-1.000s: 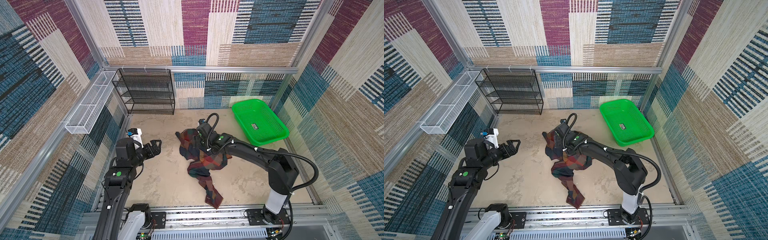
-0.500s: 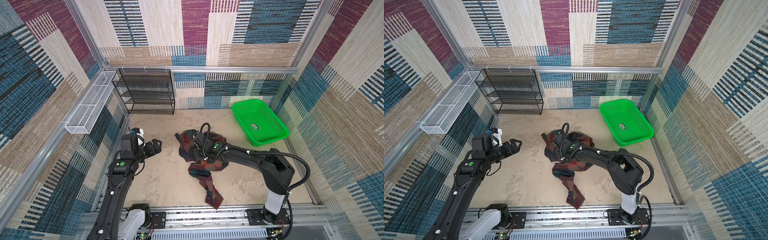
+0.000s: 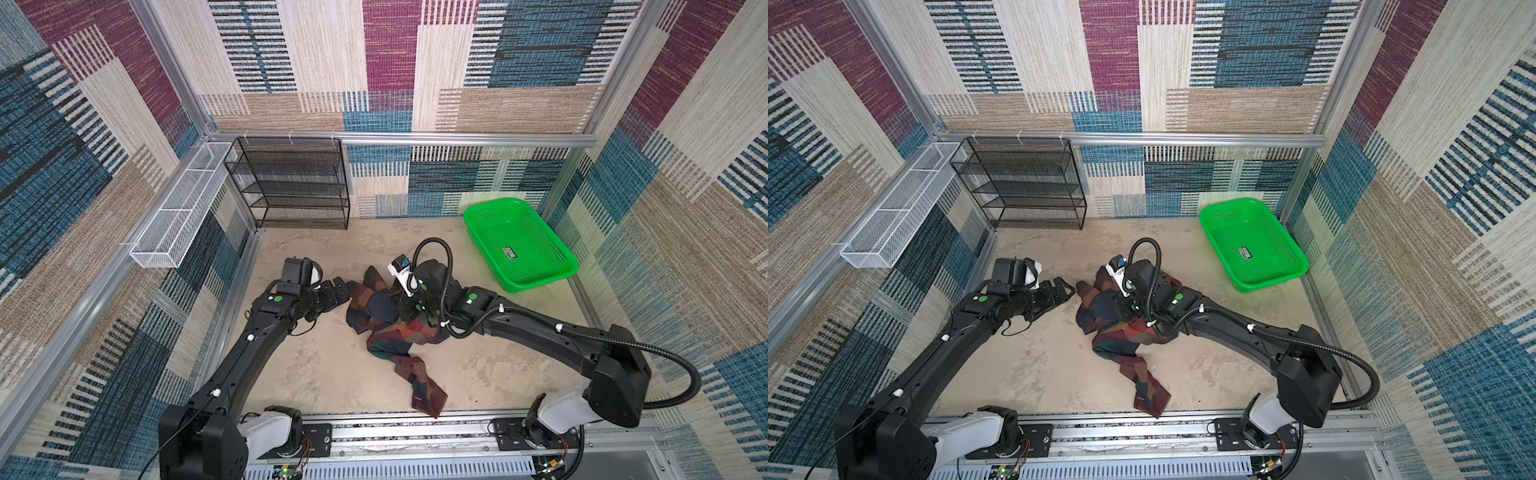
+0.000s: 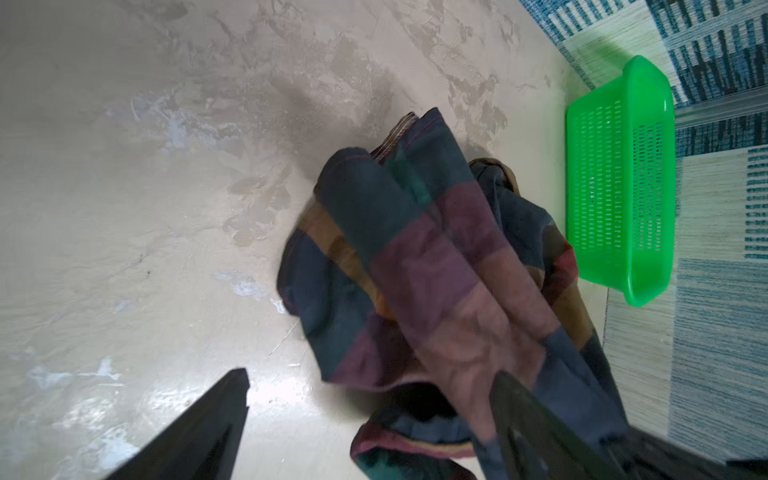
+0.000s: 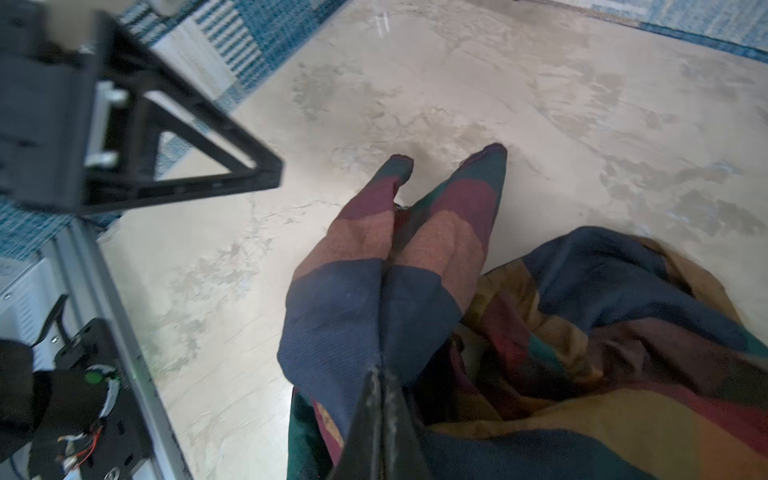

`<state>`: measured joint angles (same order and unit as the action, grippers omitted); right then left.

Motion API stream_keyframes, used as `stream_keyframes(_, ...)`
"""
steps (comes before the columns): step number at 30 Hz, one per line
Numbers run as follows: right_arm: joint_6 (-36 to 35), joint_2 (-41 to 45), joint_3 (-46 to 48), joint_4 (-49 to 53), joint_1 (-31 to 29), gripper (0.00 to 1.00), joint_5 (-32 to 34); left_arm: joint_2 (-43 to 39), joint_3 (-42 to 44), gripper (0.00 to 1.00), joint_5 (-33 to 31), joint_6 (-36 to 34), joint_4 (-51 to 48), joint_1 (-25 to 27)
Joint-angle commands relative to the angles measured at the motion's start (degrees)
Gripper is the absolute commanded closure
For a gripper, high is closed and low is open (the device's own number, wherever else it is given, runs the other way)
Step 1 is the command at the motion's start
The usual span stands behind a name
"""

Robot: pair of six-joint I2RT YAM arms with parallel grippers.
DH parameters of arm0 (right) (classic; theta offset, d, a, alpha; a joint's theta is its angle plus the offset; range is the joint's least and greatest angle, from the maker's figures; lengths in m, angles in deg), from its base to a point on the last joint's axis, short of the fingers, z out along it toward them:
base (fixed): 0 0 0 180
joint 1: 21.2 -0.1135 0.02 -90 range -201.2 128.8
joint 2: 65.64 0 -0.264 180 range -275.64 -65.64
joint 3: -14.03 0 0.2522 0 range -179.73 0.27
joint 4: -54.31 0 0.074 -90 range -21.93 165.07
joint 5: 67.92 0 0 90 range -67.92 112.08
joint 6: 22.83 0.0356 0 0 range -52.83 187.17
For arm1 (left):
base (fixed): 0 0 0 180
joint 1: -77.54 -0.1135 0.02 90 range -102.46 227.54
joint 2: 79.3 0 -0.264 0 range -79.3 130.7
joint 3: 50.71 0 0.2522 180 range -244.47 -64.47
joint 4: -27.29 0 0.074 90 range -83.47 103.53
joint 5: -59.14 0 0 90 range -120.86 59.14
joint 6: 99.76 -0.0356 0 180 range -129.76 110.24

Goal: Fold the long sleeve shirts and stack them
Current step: 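Lower the right gripper onto the shirt while the left gripper reaches toward it, then grasp the shirt with both grippers and lift it, spreading it apart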

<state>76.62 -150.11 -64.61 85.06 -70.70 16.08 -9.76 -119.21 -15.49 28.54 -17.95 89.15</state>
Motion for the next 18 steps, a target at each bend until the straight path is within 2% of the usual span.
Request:
stream_keyframes(1, -3.6, 2.9, 2.2, -3.4, -0.1, 1.00, -6.6, 2.6, -0.9, 0.00, 1.5, 6.9, 2.8, 1.0)
stream_keyframes(10, -5.1, 6.2, 7.1, -6.0, 0.0, 1.00, -10.3, 10.0, 6.3, 0.05, 6.9, 11.0, 9.3, 2.6)
stream_keyframes(15, -5.4, 5.9, 8.0, -6.7, -0.1, 1.00, -9.7, 12.5, 7.7, 0.09, 9.1, 12.7, 12.6, 4.4)
stream_keyframes(18, -5.5, 5.4, 8.3, -6.8, -0.2, 1.00, -10.0, 13.9, 8.4, 0.19, 10.0, 13.6, 14.9, 5.4)
